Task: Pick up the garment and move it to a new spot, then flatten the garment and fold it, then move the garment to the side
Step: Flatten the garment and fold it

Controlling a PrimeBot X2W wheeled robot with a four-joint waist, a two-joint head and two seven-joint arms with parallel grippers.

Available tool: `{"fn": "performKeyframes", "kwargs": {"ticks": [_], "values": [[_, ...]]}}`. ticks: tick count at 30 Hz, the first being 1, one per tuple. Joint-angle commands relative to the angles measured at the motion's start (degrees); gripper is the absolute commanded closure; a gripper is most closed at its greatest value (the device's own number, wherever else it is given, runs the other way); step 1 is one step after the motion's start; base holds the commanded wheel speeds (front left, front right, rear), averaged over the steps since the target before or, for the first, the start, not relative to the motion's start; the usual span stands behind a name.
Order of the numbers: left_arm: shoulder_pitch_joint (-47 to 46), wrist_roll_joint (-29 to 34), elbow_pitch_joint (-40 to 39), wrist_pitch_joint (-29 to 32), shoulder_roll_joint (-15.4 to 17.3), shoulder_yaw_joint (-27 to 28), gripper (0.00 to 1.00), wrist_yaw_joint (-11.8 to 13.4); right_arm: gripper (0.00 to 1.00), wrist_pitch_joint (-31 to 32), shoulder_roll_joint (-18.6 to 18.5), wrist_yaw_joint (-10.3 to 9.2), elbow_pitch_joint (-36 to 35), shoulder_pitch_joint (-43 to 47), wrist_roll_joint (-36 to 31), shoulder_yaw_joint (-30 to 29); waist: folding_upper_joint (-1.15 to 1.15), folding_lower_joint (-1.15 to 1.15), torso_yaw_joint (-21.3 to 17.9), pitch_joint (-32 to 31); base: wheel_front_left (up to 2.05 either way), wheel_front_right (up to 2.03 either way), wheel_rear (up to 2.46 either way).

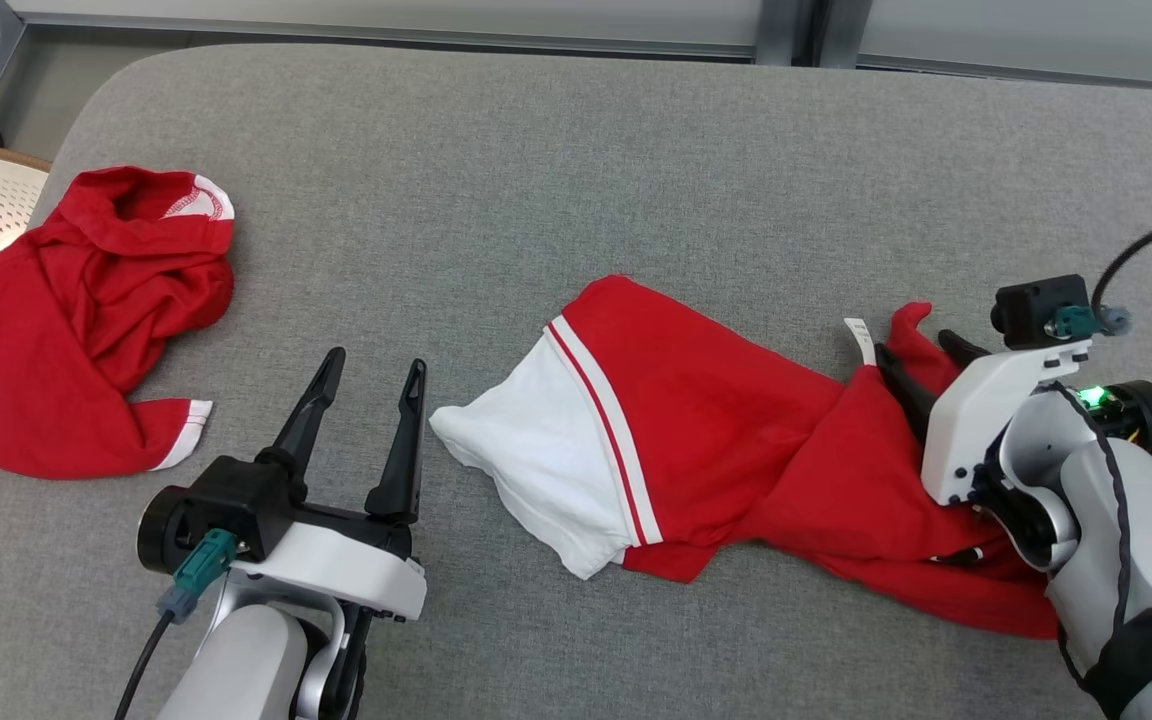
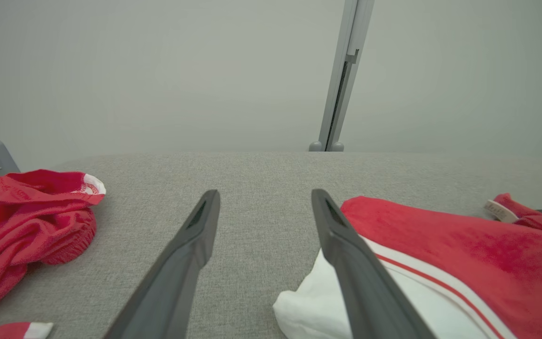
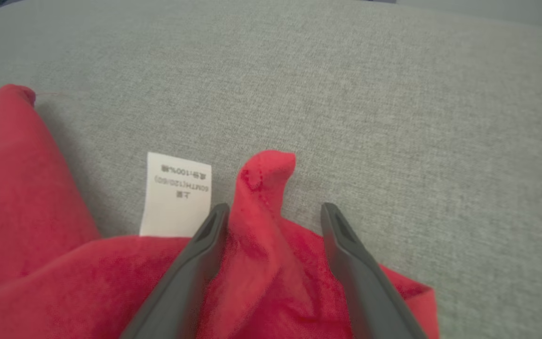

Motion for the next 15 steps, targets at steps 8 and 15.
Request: {"fn": "performKeyframes", "kwargs": {"ticks": [8, 15], "values": [[-0.84, 2.26, 0.59, -0.08, -1.15, 2.59, 0.00, -1.43, 1.00, -1.93, -1.76, -0.01, 1.89, -2.75, 5.59, 2.02, 0.00, 0.00, -0.73, 0.03, 0.00, 0.00, 0.00], [-0.19, 3.64, 0.75, -0.08, -2.09, 4.50, 0.00, -2.33, 1.00, -9.35, -2.99, -0.01, 0.05, -3.60, 7.97, 0.53, 0.00, 0.00, -2.06, -0.69, 0.00, 0.00, 0.00]]}}
